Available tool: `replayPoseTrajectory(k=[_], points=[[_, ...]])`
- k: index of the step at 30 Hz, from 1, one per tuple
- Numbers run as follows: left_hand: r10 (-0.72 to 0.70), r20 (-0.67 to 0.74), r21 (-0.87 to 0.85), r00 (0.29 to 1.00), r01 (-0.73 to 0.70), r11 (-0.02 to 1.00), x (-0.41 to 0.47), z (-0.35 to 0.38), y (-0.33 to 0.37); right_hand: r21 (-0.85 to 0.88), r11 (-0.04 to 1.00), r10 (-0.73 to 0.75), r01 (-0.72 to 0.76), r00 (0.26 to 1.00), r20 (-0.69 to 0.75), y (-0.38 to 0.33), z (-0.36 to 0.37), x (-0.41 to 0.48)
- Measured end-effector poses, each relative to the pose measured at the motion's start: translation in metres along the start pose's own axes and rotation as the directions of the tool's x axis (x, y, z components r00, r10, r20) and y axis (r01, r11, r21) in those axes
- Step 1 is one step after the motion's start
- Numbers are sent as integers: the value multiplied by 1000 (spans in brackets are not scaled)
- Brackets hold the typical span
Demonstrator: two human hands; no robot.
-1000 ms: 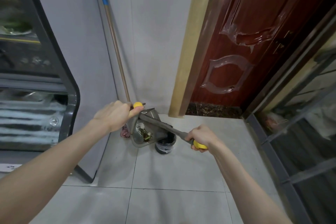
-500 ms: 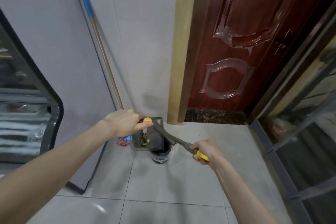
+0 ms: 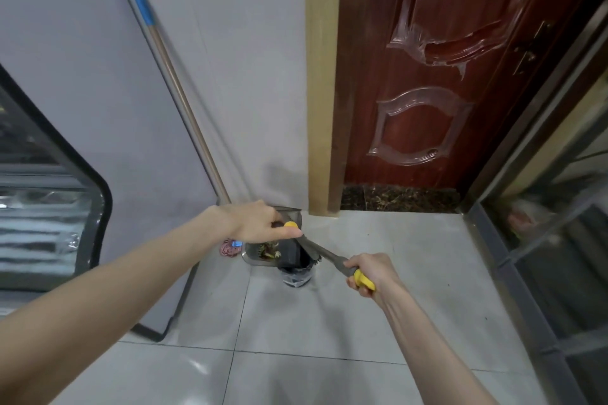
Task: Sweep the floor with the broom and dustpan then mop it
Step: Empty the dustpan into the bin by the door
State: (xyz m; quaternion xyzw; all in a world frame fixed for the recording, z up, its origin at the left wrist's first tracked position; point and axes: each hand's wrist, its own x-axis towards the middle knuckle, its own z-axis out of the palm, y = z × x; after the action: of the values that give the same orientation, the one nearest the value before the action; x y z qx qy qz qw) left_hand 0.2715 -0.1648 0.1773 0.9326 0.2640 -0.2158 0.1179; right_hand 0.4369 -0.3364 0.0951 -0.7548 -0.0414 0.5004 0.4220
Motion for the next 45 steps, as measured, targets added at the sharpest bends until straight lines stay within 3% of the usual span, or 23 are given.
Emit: replayPoseTrajectory(k=[10, 17, 23, 41, 45], points=[[-65, 113, -302, 991, 96, 948, 23, -2, -1, 41, 999, 4, -4, 1000, -2, -2, -4, 7], [-83, 130, -293, 988, 118, 949, 23, -2, 12, 64, 998, 9, -9, 1000, -4, 1, -13, 4], [-88, 238, -204, 967, 139, 969, 11, 6, 19, 58, 998, -10, 9, 1000, 3, 5, -6, -1], [-35, 127, -175, 991, 57, 983, 1, 9, 66, 70, 998, -9, 9, 1000, 0, 20, -22, -14], [-17, 63, -84, 998, 22, 996, -2, 16, 77, 64, 998, -20, 19, 1000, 7, 22, -24, -16]])
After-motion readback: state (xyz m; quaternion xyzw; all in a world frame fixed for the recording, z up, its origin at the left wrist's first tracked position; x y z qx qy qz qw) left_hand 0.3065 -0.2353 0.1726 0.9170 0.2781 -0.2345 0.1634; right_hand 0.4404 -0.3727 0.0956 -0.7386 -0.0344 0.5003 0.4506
